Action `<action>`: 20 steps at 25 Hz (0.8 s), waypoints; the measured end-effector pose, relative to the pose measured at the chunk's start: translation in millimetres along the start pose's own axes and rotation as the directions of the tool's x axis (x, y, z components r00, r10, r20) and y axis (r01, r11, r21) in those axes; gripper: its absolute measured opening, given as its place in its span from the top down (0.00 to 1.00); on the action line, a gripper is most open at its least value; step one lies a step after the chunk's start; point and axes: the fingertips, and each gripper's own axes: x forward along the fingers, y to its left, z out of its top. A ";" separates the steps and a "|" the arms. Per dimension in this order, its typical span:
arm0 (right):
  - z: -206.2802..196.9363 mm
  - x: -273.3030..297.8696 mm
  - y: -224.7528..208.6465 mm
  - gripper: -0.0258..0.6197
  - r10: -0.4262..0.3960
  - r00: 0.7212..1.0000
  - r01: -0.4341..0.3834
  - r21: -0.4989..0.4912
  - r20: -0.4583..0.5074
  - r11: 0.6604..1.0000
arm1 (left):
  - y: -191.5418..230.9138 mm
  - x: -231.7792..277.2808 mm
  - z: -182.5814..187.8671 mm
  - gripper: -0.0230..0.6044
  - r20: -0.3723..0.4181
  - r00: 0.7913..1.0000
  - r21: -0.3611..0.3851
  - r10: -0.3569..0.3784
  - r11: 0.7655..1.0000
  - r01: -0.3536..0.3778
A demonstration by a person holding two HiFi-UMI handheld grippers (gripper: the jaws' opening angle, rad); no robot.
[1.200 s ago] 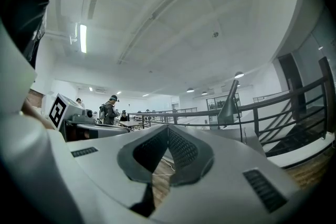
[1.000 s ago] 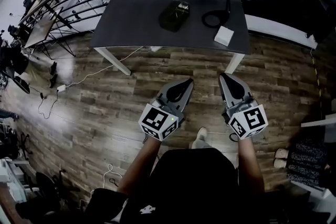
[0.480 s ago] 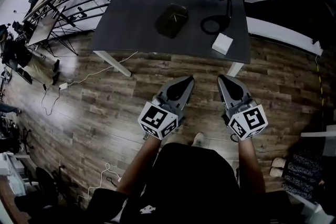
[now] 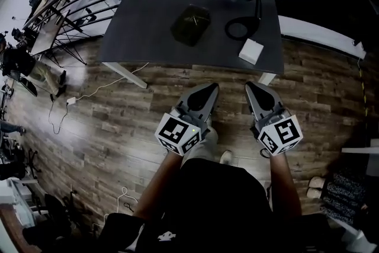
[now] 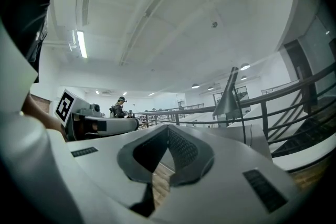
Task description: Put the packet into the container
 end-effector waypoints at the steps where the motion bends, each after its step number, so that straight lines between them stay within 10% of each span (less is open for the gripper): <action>1: -1.3 6.4 -4.1 0.95 -0.001 1.000 0.001 -0.002 -0.005 1.000 | 5.4 4.9 -0.6 0.97 0.003 1.000 -0.001 -0.007 1.000 0.007; 20: 5.4 183.3 -68.1 0.95 -0.011 0.998 0.010 -0.020 -0.059 1.000 | 173.6 85.9 11.6 0.97 -0.004 0.998 -0.028 -0.065 0.997 0.065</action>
